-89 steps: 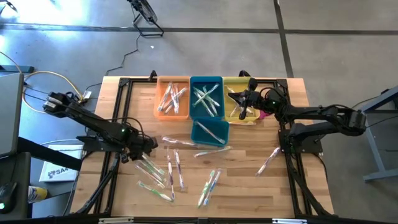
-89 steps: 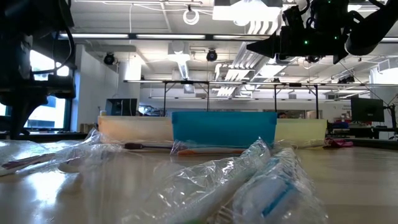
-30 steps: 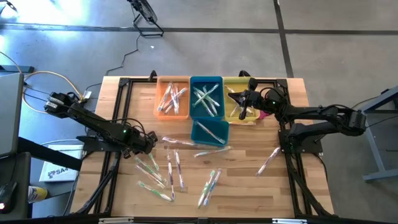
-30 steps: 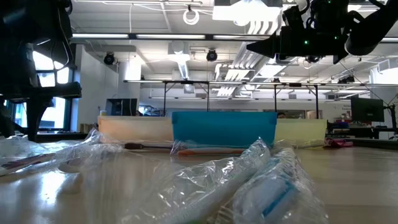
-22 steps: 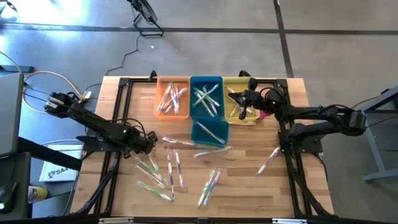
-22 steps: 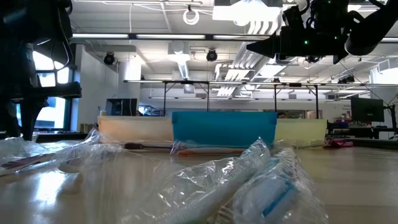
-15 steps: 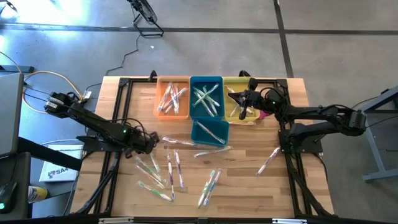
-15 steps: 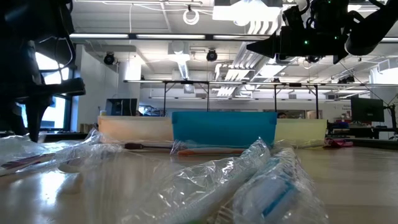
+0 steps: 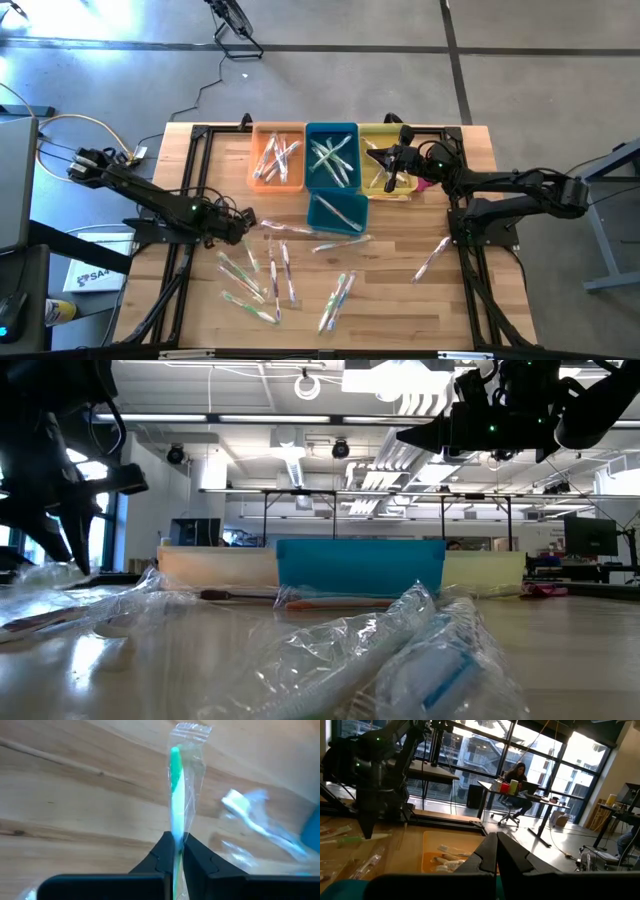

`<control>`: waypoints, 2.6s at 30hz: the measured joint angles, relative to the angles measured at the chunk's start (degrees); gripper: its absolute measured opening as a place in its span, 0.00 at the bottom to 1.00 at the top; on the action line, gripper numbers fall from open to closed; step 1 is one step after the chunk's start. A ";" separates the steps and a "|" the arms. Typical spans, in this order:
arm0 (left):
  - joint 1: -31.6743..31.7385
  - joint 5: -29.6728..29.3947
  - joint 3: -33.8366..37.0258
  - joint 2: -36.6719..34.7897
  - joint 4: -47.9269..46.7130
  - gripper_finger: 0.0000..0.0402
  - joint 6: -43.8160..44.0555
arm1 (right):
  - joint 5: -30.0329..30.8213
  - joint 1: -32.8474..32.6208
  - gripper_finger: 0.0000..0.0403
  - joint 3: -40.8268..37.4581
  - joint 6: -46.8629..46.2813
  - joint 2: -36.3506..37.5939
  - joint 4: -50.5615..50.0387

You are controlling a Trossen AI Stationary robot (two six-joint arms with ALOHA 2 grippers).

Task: Pick & Place Toothbrushes
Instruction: Put the green toothbrush into the top blue bin

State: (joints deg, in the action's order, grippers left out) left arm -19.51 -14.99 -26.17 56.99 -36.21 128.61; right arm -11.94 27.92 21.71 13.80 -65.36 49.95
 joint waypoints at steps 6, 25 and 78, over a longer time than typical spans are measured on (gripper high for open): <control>0.00 -2.72 0.00 -6.63 0.16 0.03 -5.15 | -0.02 -0.02 0.01 0.00 0.00 0.00 -0.02; 0.04 -33.79 0.00 -20.88 12.13 0.03 -51.21 | 0.00 0.00 0.01 0.00 0.00 0.00 0.50; 50.66 21.71 -38.24 39.22 48.48 0.03 -107.44 | 0.00 -0.02 0.01 -0.02 -0.22 0.00 1.27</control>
State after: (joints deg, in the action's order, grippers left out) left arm 31.16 6.72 -64.41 96.21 12.27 21.17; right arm -11.94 27.90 21.69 13.59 -65.36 51.22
